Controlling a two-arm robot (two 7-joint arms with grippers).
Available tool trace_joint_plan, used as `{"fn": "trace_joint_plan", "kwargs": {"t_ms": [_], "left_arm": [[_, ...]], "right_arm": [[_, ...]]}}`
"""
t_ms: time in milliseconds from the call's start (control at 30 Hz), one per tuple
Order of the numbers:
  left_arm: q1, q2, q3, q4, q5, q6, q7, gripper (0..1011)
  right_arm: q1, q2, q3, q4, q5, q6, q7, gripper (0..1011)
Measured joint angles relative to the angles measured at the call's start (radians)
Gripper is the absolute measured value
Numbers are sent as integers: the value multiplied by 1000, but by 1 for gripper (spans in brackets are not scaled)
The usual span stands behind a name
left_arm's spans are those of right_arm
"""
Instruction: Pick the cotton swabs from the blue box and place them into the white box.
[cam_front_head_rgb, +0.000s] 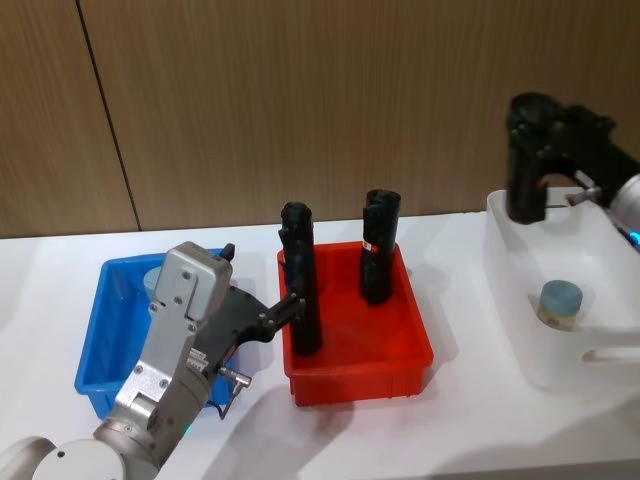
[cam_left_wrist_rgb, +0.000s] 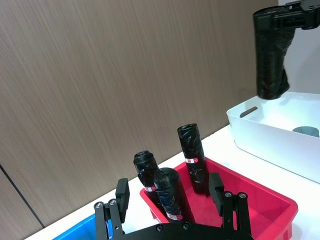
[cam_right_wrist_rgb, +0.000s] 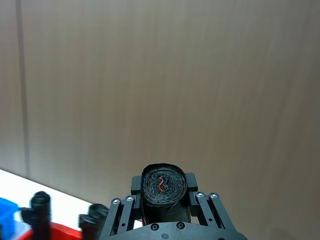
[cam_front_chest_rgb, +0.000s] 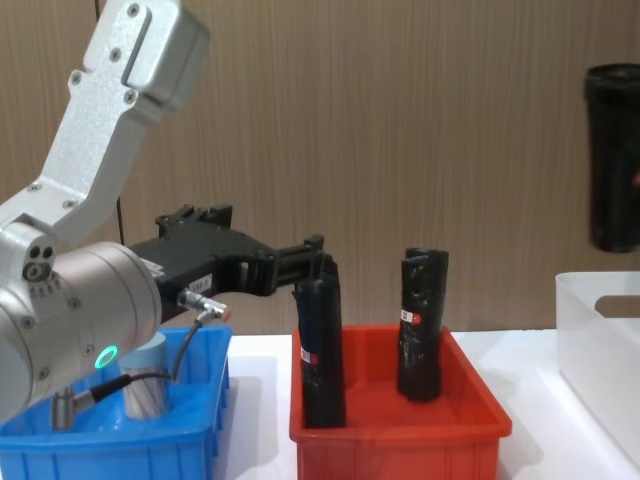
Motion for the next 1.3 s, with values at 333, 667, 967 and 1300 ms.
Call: {"fn": "trace_joint_plan", "kwargs": {"t_ms": [333,667,967,1300], "left_arm": [[0,0,0,0,0,0,0,1004],[0,0,0,0,0,0,0,1004],[0,0,0,0,0,0,0,1004],[0,0,0,0,0,0,0,1004]], "right_arm": [[-11,33,33,16,-42,32,-82,505],[6,50,55,99,-61,19,-126,525],[22,56,64,147,-64,0,-137,800],[28,60,72,169,-63,-15,-139,1002]]}}
